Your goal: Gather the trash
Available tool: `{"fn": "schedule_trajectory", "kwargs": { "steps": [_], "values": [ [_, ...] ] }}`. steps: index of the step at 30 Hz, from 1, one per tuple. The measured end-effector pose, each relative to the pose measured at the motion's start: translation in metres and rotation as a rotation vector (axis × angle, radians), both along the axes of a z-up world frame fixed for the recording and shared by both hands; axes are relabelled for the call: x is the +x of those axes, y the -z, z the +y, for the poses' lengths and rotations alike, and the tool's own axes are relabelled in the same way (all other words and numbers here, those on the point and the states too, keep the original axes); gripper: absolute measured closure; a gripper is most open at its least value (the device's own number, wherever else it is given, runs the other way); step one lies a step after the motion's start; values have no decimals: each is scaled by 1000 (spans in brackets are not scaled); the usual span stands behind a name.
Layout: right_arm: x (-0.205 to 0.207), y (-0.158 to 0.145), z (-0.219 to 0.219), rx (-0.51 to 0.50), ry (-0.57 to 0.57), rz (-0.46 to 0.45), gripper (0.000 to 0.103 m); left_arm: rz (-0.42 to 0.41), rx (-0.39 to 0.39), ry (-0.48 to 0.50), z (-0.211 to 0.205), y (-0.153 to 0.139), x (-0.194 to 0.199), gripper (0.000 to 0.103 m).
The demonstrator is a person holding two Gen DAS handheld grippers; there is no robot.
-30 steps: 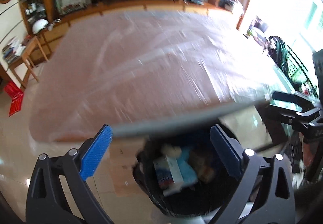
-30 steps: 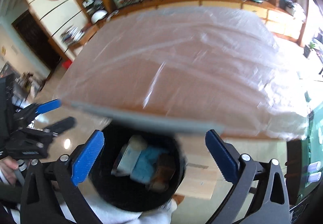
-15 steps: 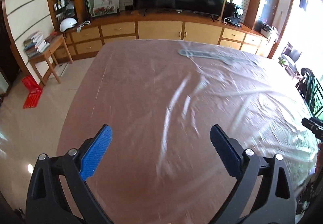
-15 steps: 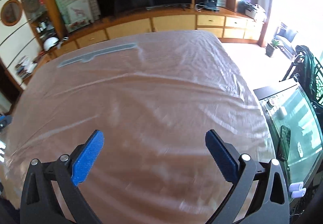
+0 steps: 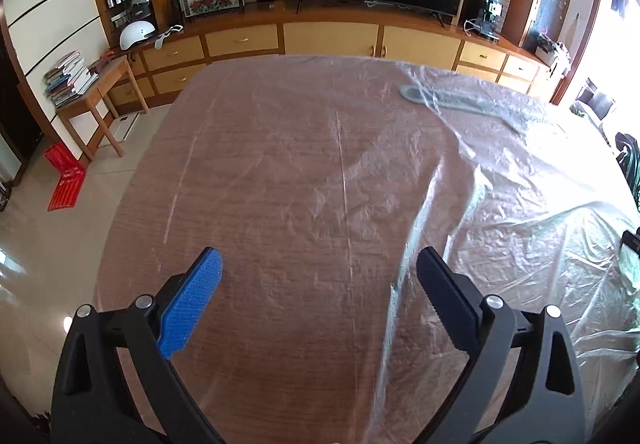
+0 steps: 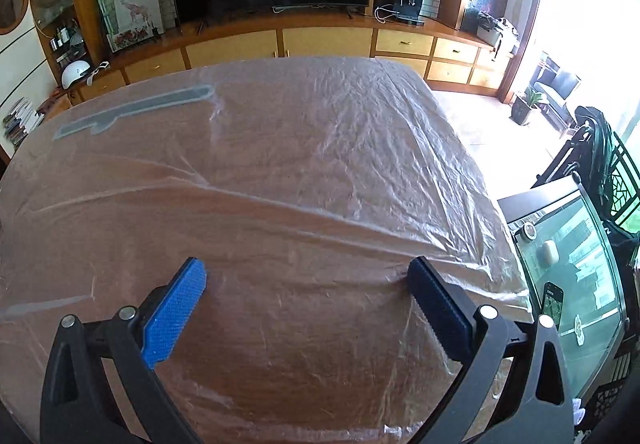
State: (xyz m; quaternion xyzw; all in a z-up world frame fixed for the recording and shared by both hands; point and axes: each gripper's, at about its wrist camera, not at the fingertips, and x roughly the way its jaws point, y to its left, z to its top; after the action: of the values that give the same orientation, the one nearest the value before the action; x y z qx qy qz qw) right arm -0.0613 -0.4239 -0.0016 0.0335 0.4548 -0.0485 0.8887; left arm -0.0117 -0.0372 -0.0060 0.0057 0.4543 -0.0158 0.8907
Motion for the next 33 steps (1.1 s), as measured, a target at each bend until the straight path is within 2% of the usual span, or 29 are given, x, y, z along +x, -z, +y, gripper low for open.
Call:
{"fn": "schedule_trajectory", "kwargs": {
  "steps": [2, 33],
  "values": [
    [1, 0, 2, -4, 5, 1, 4, -12, 10, 3, -2, 3, -2, 2],
    [1, -1, 1, -3, 6, 2, 4, -8, 4, 5, -2, 3, -1, 1]
  ]
}}
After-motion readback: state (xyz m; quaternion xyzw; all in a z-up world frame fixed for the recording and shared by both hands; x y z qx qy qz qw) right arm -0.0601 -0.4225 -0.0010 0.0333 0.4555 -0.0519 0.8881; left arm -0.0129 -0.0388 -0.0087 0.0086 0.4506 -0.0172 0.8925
